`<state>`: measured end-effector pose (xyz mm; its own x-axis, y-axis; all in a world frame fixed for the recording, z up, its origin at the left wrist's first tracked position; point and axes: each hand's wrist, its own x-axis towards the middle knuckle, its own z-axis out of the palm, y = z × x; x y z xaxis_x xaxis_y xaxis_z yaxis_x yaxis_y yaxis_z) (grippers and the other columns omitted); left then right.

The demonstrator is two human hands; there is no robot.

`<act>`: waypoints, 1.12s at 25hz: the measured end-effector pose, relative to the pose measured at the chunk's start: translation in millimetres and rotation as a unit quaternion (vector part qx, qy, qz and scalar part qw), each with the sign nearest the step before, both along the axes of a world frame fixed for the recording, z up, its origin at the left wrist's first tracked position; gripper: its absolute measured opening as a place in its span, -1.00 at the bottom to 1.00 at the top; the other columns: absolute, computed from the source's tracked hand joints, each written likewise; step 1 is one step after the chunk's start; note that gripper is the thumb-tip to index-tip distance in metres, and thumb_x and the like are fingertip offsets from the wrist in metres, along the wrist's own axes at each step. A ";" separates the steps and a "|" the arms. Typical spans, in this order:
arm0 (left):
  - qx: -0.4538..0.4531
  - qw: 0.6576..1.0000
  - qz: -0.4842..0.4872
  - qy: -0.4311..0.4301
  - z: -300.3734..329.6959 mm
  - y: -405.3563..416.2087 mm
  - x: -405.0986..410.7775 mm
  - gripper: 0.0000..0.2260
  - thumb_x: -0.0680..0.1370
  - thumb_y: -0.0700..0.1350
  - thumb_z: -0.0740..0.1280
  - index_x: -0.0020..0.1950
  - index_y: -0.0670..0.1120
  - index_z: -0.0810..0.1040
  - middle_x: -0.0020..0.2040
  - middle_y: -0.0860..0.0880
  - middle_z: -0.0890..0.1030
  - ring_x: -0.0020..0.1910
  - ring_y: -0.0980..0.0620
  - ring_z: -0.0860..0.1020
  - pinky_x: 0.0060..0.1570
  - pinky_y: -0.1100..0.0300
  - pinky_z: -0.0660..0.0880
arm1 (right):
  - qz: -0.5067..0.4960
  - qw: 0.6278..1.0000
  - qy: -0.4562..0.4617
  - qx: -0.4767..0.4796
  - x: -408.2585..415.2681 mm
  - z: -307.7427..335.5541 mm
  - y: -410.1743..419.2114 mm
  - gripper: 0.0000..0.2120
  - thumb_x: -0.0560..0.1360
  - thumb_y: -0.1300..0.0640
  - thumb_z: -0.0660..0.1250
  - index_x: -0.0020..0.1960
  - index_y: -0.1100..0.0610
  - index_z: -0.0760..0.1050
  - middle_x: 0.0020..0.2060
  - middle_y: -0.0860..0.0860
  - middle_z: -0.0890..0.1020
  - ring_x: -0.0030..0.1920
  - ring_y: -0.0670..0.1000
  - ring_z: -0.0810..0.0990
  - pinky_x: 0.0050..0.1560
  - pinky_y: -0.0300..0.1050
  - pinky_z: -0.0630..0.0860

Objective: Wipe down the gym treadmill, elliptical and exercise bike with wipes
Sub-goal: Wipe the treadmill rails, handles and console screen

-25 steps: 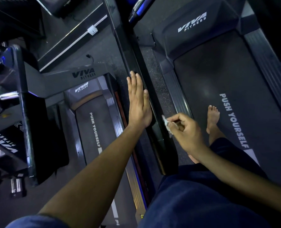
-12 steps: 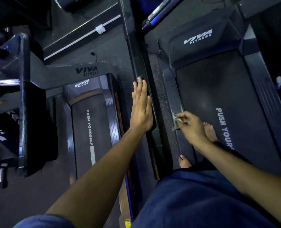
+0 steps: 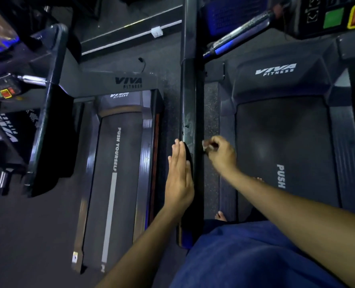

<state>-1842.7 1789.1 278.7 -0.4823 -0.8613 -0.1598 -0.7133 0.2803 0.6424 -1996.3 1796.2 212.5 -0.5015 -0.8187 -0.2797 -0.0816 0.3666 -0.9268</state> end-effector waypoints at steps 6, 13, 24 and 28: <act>-0.010 1.000 0.012 -0.010 1.1 -1.4 -2.4 -0.54 0.74 -0.10 -0.06 0.67 -0.03 0.00 0.68 0.08 -0.01 0.64 0.15 -0.08 0.63 -0.01 -0.09 | 0.013 1.000 0.017 -0.013 -55.0 3.8 -68.1 -0.83 0.51 0.29 0.43 -0.12 0.02 0.57 -0.22 -0.11 0.62 -0.24 -0.26 0.54 -0.24 -0.43 0.40; -0.006 1.000 0.019 -0.019 -0.6 -2.1 -2.4 -0.53 0.75 -0.10 -0.03 0.67 -0.03 0.00 0.67 0.10 -0.02 0.64 0.16 -0.09 0.62 -0.11 -0.02 | 0.189 0.980 -0.052 0.038 4.6 -5.9 43.9 -0.74 0.44 0.38 0.44 -0.16 0.01 0.57 -0.20 -0.16 0.61 -0.20 -0.28 0.59 -0.11 -0.25 0.50; -0.008 0.999 0.031 -0.016 3.0 13.3 2.6 -0.53 0.75 -0.08 0.00 0.66 0.02 -0.03 0.67 0.10 -0.02 0.64 0.13 -0.07 0.62 -0.08 -0.03 | 0.073 0.997 0.006 -0.034 -76.0 18.9 -45.9 -0.88 0.49 0.19 0.47 -0.11 0.01 0.56 -0.18 -0.08 0.65 -0.19 -0.14 0.59 -0.22 -0.33 0.46; -0.014 0.999 0.041 -0.016 0.4 36.3 11.5 -0.52 0.74 0.01 -0.05 0.66 -0.01 -0.02 0.67 0.11 -0.02 0.65 0.10 -0.05 0.62 0.07 -0.06 | 0.095 0.993 -0.036 -0.067 -23.0 32.1 1.2 -0.92 0.50 0.24 0.42 -0.10 0.10 0.55 -0.13 -0.02 0.64 -0.10 -0.11 0.61 -0.13 -0.22 0.52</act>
<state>-1831.1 1825.3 279.1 -0.4049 -0.9020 -0.1496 -0.7543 0.2371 0.6122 -2019.3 1797.4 244.5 -0.3171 -0.9288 -0.1920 -0.0697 0.2247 -0.9719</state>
